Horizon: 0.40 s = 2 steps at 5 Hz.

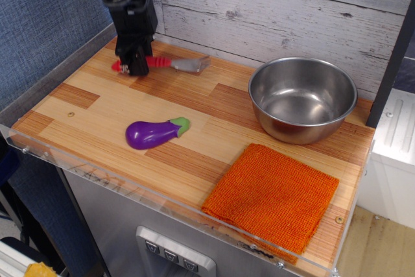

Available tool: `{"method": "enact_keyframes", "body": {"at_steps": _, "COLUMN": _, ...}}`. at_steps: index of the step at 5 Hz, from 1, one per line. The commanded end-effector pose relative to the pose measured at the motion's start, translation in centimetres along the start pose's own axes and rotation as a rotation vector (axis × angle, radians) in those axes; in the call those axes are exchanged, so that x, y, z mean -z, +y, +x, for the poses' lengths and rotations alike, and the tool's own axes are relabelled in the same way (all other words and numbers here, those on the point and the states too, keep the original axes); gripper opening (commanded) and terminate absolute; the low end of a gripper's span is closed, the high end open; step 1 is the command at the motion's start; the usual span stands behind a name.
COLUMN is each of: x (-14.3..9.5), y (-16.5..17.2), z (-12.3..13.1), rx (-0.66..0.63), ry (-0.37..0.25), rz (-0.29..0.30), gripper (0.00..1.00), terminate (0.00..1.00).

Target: Pick up the red fork and place it on the left of the pot

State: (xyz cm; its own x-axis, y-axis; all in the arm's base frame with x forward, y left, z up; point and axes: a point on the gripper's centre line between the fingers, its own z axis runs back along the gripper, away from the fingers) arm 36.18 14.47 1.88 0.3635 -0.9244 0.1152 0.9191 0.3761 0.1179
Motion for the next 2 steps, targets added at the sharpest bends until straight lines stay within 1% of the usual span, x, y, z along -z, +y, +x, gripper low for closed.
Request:
{"method": "enact_keyframes", "body": {"at_steps": 1, "x": -0.17, "y": -1.18, "z": -0.47, "rx": 0.016, "ry": -0.004, "rz": -0.007, "gripper": 0.00, "terminate": 0.00}}
{"method": "enact_keyframes", "body": {"at_steps": 2, "x": -0.25, "y": -1.36, "z": -0.50, "rx": -0.016, "ry": 0.023, "rz": -0.025, "gripper": 1.00, "terminate": 0.00}}
